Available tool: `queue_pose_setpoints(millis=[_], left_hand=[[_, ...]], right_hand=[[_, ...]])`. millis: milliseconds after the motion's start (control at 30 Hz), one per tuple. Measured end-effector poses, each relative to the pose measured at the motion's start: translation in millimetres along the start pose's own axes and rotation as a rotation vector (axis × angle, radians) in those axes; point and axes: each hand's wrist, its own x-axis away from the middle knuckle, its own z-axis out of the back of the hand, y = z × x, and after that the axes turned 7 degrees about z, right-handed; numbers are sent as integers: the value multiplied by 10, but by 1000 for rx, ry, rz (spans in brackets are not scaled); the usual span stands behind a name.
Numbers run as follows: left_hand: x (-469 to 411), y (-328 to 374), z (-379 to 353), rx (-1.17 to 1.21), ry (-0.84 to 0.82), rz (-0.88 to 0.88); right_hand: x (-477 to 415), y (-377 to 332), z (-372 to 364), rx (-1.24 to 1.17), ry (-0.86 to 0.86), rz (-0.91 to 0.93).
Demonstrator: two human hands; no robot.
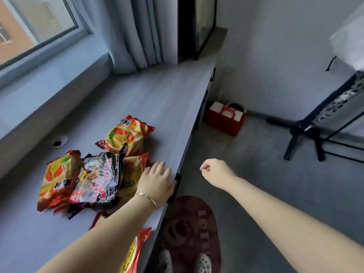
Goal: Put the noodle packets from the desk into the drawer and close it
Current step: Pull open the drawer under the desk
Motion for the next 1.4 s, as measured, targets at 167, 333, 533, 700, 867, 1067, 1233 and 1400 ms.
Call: queue_pose_setpoints(millis=[167,333,533,700,867,1067,1233,1400], left_hand=[[-41,-28,-393,-126,36,-21],[-103,-104,-612,-159,-23,-61],[-118,-152,-720,-103,-35,-27],[-154,-152,-720,-119,-41,-5],[-150,-79,-692,-174,-16,-4],[-159,132,-550,-211,-97,115],[-152,140,-586,-215,-67,111],[-147,146,-525,-205,-107,121]], right_hand=[[-261,233,-542,5,-83,-18],[-655,324,-1075,220,-279,182],[-876,262,-1444,566,-449,324],[-835,442,-1536,532,-323,336],[-472,943,-1291,461,-310,246],[74,1342,-788,58,249,-214],[197,1345,-653,220,313,89],[169,1585,-767,780,-207,43]])
